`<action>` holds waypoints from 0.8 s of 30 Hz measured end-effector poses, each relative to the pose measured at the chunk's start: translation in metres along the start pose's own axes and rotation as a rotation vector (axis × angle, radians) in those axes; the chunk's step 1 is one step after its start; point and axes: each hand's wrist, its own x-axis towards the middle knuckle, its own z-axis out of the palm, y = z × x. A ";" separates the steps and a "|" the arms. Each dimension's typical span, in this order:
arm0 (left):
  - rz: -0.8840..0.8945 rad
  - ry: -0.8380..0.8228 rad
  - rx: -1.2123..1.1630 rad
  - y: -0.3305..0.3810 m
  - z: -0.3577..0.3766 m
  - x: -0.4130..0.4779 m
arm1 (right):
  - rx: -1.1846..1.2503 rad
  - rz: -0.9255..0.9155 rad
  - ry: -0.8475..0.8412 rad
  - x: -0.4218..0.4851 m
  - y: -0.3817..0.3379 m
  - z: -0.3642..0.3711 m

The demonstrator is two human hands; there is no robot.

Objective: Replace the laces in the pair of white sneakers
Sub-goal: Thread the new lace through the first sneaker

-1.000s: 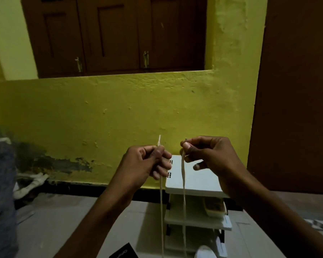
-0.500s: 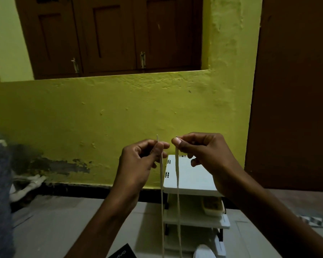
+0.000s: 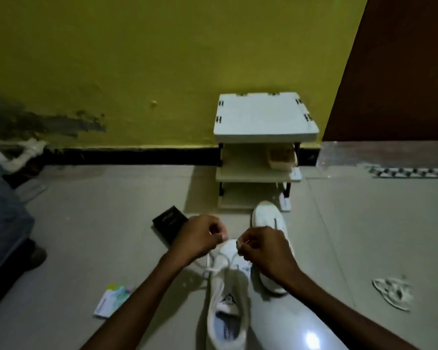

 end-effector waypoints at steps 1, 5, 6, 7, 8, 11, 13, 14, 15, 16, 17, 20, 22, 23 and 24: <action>-0.009 -0.069 0.051 -0.018 0.018 0.000 | -0.062 0.003 -0.016 -0.009 0.015 0.018; -0.030 -0.203 0.093 -0.058 0.058 0.007 | -0.176 -0.101 -0.028 -0.036 0.045 0.063; -0.045 -0.209 0.087 -0.063 0.064 0.009 | -0.190 -0.114 -0.018 -0.042 0.049 0.069; -0.067 -0.199 0.088 -0.067 0.069 0.010 | -0.208 -0.122 -0.005 -0.045 0.050 0.074; -0.088 -0.183 0.100 -0.068 0.072 0.011 | -0.220 -0.134 0.004 -0.049 0.049 0.076; -0.146 -0.123 0.136 -0.069 0.081 0.015 | -0.184 -0.107 0.047 -0.049 0.050 0.079; -0.212 -0.095 0.159 -0.068 0.086 0.016 | -0.114 -0.041 0.087 -0.050 0.050 0.078; -0.241 -0.093 0.179 -0.067 0.088 0.016 | -0.092 -0.017 0.105 -0.050 0.051 0.078; -0.258 -0.091 0.199 -0.067 0.089 0.017 | -0.089 0.000 0.111 -0.050 0.051 0.078; -0.269 -0.084 0.207 -0.068 0.091 0.016 | -0.093 0.003 0.112 -0.049 0.051 0.079; -0.271 -0.073 0.209 -0.070 0.092 0.016 | -0.101 0.014 0.108 -0.049 0.050 0.079; -0.282 -0.053 0.221 -0.075 0.097 0.012 | -0.115 0.026 0.113 -0.048 0.050 0.084; -0.291 -0.072 0.249 -0.075 0.098 0.010 | -0.138 0.039 0.102 -0.047 0.050 0.088; -0.289 -0.088 0.261 -0.074 0.099 0.009 | -0.150 0.041 0.096 -0.047 0.050 0.090; -0.284 -0.098 0.265 -0.072 0.099 0.008 | -0.162 0.036 0.096 -0.047 0.051 0.091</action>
